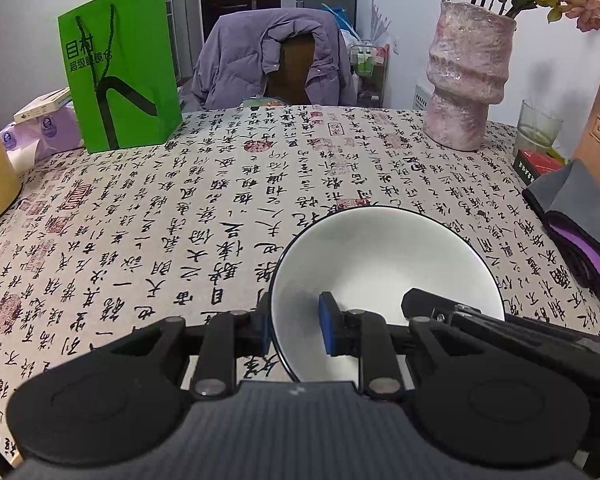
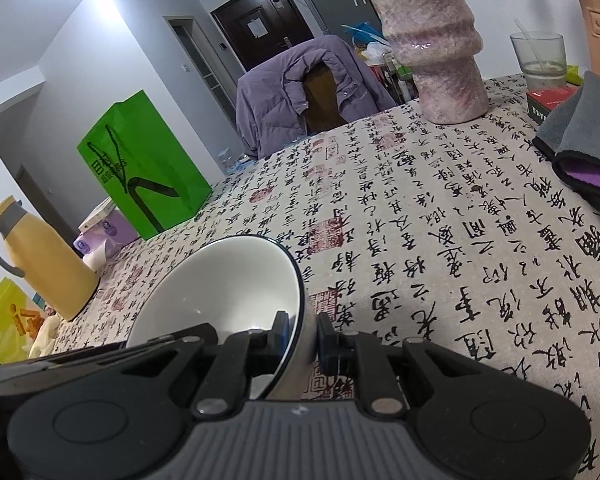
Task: Organize plates and bowls
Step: 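Lift the white bowl with both grippers and carry it toward the blue bowl, then carry the white bowl with both grippers over the nested blue bowl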
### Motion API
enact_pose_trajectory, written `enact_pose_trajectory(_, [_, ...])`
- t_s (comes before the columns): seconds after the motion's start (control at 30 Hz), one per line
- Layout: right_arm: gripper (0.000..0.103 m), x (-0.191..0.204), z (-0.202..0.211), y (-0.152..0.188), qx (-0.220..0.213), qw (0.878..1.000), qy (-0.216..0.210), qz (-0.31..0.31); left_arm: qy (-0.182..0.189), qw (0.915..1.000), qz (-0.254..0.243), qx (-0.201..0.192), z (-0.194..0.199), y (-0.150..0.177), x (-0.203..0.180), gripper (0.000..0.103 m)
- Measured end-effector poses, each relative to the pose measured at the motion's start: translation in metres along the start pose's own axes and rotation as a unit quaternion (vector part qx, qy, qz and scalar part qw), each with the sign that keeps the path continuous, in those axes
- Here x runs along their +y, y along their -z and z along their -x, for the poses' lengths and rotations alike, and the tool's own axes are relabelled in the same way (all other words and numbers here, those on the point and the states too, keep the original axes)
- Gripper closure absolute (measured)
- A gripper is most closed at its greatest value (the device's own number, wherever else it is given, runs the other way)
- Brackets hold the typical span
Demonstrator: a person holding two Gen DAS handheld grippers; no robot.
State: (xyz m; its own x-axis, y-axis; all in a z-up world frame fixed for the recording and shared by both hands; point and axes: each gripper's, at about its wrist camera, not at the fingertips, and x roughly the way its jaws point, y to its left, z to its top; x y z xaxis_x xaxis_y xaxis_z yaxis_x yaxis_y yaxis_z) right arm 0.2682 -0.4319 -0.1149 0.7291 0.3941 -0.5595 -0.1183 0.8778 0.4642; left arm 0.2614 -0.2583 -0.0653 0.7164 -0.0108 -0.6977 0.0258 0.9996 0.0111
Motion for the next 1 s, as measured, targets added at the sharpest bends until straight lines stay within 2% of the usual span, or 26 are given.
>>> enact_pose_trajectory(0.33, [0.089,0.018,-0.002,0.006,0.004,1.000,0.001,0.017,0.001,0.9999,0.000,0.011,0.004,0.003,0.018,0.080])
enact_pose_trajectory(1.0, [0.089,0.073,0.011,0.017,0.008,0.999,-0.002,0.047,-0.002,0.9998,0.022,0.001,0.040,0.009,0.064,0.080])
